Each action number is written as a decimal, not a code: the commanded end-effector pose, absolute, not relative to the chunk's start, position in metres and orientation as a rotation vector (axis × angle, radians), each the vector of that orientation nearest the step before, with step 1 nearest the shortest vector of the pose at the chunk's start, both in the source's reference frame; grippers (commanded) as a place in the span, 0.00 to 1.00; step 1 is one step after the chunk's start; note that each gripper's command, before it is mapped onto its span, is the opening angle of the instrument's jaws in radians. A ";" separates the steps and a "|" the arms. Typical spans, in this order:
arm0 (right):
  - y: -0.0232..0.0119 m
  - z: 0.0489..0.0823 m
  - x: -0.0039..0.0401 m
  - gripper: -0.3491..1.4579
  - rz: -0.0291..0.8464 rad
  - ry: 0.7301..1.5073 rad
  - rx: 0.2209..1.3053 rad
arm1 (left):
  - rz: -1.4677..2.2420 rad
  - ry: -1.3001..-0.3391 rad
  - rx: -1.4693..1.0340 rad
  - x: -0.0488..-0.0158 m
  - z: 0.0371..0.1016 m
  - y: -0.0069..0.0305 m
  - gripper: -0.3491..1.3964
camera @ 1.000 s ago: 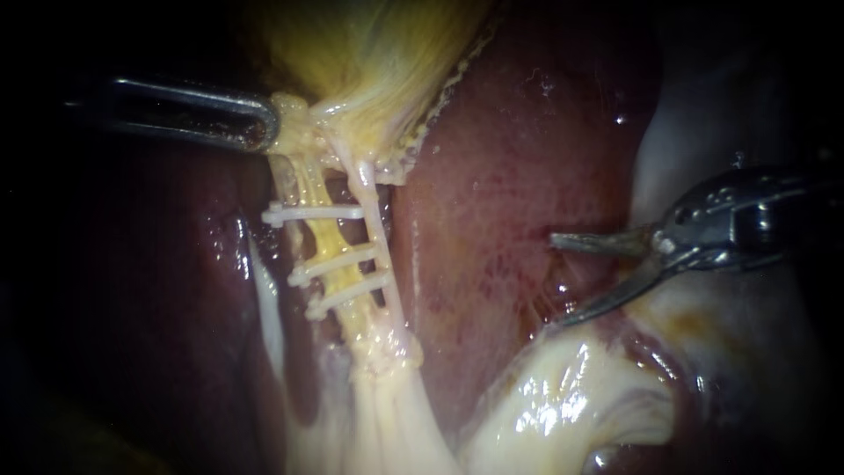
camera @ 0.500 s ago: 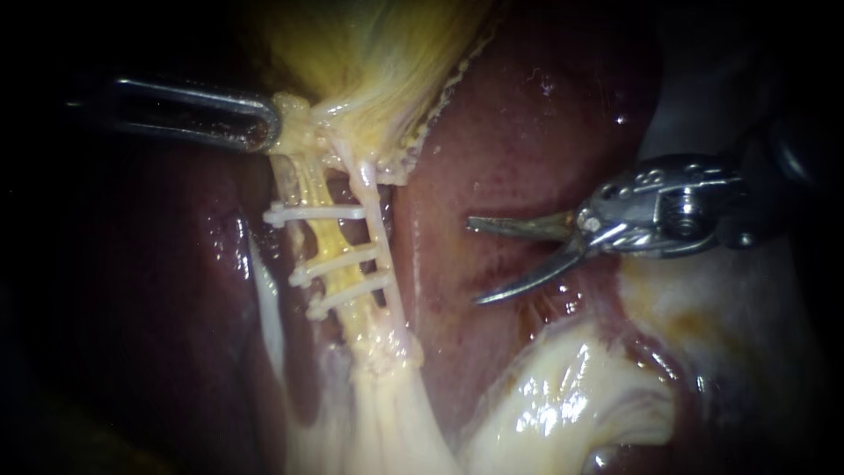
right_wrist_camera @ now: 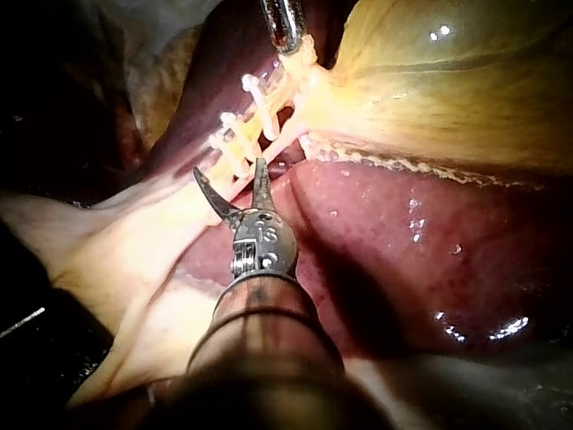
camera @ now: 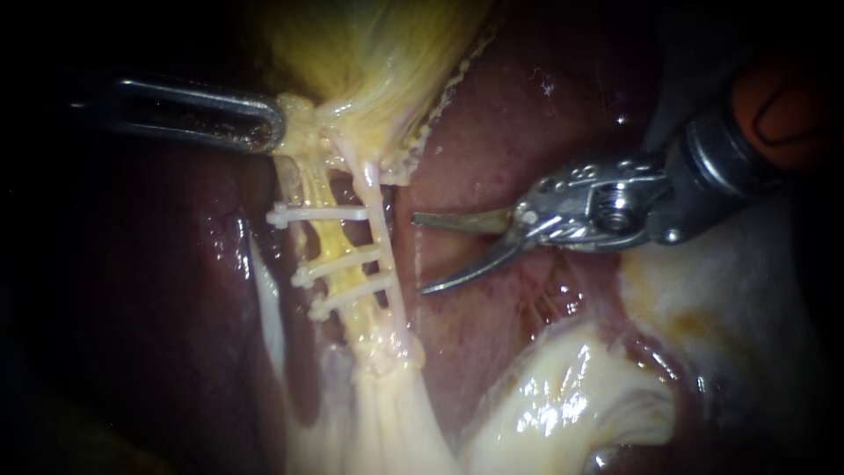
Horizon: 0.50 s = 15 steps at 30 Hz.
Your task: Go to the cutting position left tube
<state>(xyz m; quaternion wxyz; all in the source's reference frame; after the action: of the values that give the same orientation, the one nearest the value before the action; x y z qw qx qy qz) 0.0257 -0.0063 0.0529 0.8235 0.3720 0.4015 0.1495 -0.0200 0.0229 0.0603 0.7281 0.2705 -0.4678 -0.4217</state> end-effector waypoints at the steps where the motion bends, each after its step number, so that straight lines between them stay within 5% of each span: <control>1: -0.0065 0.0531 0.0260 0.95 0.321 0.854 0.798 | -0.929 -1.031 0.596 -0.0200 0.0603 0.0229 0.00; 15: -0.0072 0.0563 0.0285 0.92 0.305 0.860 0.852 | -0.927 -1.031 0.599 -0.0201 0.0603 0.0229 0.00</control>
<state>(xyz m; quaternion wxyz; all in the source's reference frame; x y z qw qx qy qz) 0.0285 -0.0072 0.0565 0.8114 0.3987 0.4027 0.1431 -0.0201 0.0229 0.0603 0.7281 0.2716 -0.4681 -0.4208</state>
